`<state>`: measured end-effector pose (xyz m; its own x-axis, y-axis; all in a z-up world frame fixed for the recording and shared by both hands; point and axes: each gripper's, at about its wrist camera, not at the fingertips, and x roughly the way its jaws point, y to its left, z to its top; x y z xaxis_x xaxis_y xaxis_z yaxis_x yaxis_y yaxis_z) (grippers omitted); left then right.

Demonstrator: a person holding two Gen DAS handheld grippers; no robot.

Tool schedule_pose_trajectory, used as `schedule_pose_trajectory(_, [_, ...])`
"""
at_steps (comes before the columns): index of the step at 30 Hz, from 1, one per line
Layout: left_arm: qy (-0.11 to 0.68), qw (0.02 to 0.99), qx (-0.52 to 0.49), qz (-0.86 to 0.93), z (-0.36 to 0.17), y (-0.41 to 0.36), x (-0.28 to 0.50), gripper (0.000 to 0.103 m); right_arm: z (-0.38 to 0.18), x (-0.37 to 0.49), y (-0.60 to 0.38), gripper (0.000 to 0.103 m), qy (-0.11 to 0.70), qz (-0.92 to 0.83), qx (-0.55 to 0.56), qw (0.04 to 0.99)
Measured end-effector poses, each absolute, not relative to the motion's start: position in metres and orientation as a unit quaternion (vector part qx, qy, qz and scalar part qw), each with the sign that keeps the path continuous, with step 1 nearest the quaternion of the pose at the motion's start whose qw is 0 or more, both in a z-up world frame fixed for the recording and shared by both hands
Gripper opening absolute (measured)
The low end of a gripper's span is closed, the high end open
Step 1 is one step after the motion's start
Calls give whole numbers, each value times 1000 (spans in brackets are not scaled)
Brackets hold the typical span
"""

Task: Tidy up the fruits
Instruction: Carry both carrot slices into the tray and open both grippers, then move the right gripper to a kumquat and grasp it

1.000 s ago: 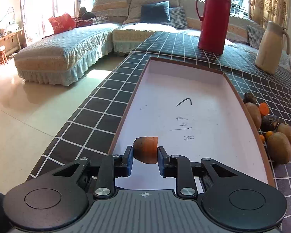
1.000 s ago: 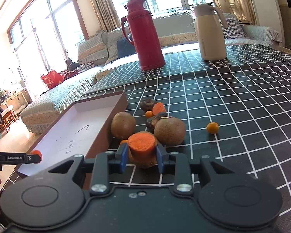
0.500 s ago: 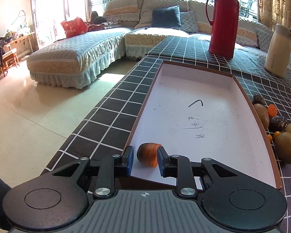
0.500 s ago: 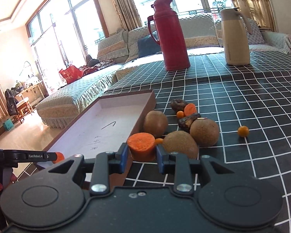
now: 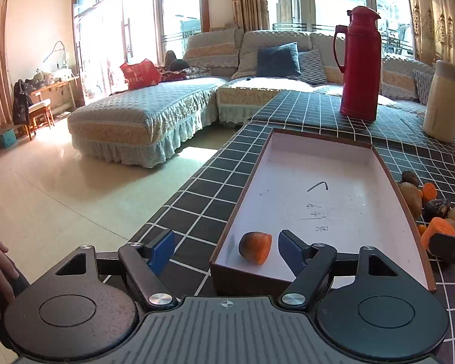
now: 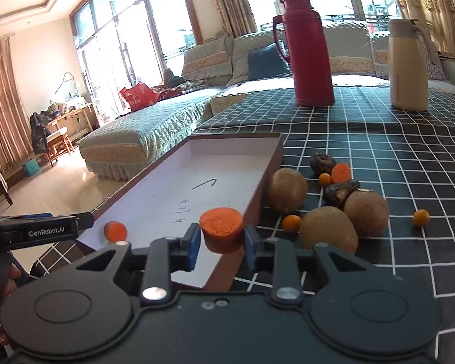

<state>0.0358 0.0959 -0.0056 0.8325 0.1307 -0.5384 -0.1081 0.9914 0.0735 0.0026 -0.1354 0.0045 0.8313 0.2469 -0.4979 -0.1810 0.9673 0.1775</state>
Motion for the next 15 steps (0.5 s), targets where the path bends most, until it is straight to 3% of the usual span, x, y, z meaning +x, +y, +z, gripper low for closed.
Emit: schedule_pose_trajectory(15, [301,950,0,89,-13,104,26,80,-2,5,-120,32,260,128,21,957])
